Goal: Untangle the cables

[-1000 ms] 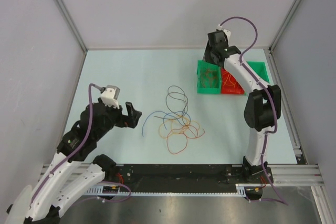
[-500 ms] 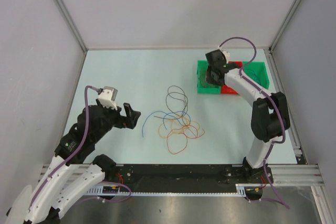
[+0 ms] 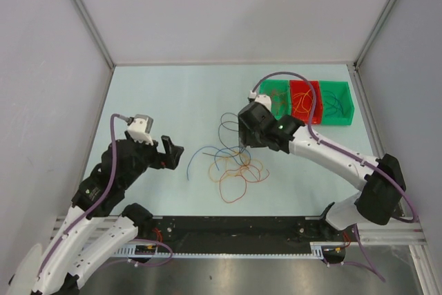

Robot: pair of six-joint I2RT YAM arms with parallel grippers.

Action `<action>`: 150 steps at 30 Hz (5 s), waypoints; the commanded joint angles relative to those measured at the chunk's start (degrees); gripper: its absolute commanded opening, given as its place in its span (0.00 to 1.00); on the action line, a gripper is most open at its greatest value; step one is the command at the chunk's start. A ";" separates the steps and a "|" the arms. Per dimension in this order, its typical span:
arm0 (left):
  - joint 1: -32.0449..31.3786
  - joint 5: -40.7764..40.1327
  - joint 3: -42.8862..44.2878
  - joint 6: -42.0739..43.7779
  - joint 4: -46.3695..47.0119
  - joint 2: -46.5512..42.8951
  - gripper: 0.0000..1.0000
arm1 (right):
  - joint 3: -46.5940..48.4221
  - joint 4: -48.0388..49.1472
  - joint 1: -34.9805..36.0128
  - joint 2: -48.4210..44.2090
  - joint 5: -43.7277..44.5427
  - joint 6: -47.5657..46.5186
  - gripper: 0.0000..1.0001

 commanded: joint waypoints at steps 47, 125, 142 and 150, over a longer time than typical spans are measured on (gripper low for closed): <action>-3.74 -5.47 -0.54 -1.67 0.53 -2.16 1.00 | -0.97 -1.85 12.84 22.25 6.88 34.06 0.56; 0.92 -8.11 -0.18 -1.75 -0.26 -0.49 1.00 | -1.58 4.47 8.71 17.24 5.82 16.48 0.50; 1.27 -7.94 -0.18 -1.67 -0.17 -0.40 1.00 | 0.16 1.75 7.04 8.29 7.14 13.32 0.00; 1.36 -7.58 -0.18 -1.67 -0.08 -0.84 1.00 | 8.60 -2.73 5.98 -5.50 8.90 7.17 0.00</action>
